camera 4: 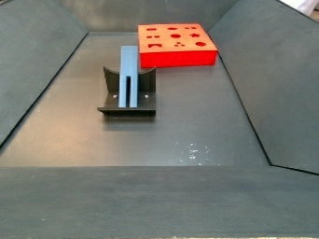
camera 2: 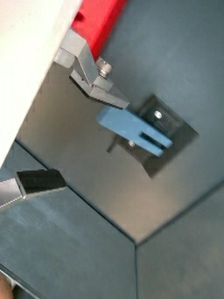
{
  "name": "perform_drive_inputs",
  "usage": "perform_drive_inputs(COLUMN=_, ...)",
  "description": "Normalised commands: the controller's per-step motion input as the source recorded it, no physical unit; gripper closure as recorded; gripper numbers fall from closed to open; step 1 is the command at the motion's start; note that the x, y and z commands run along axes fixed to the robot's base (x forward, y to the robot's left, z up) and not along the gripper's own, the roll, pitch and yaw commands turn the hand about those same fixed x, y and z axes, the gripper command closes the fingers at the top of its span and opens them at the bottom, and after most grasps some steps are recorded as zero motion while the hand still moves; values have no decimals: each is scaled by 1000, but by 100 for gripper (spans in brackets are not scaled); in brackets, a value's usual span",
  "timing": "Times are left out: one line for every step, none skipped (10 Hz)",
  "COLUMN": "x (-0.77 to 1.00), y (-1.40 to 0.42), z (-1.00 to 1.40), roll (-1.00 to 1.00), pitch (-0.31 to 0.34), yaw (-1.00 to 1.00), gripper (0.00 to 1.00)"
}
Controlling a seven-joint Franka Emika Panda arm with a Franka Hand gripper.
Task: Pick up the double-square object. Move up. Rotate the double-square object. Place the double-square object on the fixture. Regrasp the double-square object. Move to above the board. Insert the double-square object.
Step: Regrasp the double-square object.
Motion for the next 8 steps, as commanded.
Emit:
perform_drive_inputs(x=93, y=-41, z=-3, roll=1000, pitch=137, yaw=72, gripper=0)
perform_drive_inputs(x=95, y=-44, z=-3, roll=1000, pitch=168, yaw=101, gripper=0)
perform_drive_inputs(x=95, y=-46, z=-8, roll=1000, pitch=193, yaw=135, gripper=0)
perform_drive_inputs(x=96, y=-45, z=-5, roll=919, pitch=196, yaw=158, gripper=0)
perform_drive_inputs(x=100, y=-48, z=-6, roll=606, pitch=161, yaw=192, gripper=0)
perform_drive_inputs(x=100, y=-51, z=-7, roll=482, pitch=144, yaw=202, gripper=0)
perform_drive_inputs(x=94, y=-36, z=3, roll=287, pitch=104, yaw=212, gripper=0)
perform_drive_inputs(x=87, y=-35, z=2, roll=232, pitch=79, yaw=215, gripper=0)
